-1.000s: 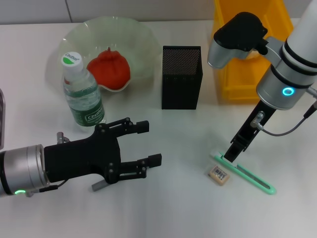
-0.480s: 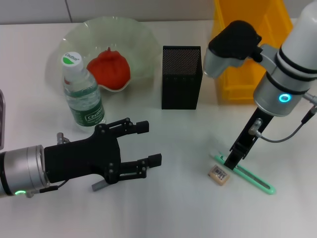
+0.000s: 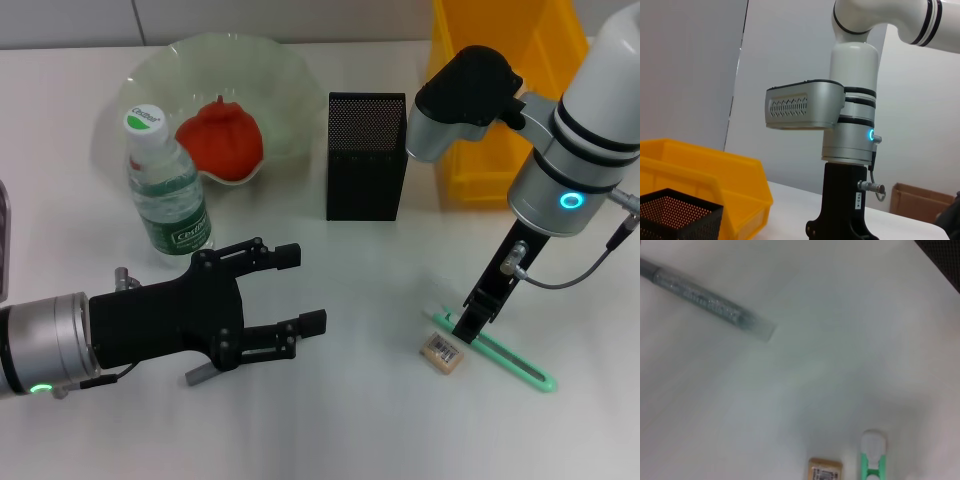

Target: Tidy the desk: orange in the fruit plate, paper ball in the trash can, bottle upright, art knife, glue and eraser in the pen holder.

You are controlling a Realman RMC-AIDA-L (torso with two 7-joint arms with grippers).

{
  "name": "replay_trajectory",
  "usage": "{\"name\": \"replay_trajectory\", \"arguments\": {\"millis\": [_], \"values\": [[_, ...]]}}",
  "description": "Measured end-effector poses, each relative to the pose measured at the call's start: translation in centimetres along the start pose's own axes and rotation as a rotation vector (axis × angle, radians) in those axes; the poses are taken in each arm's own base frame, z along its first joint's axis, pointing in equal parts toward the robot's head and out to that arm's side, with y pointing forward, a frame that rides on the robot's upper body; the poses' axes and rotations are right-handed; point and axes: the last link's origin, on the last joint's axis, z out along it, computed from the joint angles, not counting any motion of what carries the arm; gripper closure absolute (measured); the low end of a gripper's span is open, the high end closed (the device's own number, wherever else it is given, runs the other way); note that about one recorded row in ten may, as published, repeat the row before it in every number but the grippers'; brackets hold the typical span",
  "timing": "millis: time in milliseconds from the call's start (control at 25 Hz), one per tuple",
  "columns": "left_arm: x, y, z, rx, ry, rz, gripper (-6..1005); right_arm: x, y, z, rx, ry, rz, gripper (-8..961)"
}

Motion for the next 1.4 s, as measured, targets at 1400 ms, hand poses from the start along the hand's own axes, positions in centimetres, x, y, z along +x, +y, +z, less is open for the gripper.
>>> {"name": "replay_trajectory", "arguments": {"millis": [1400], "values": [[0.0, 0.0, 0.0, 0.001, -0.001, 0.0, 204, -0.1, 0.1, 1.2, 0.012, 0.017, -0.016, 650]]}}
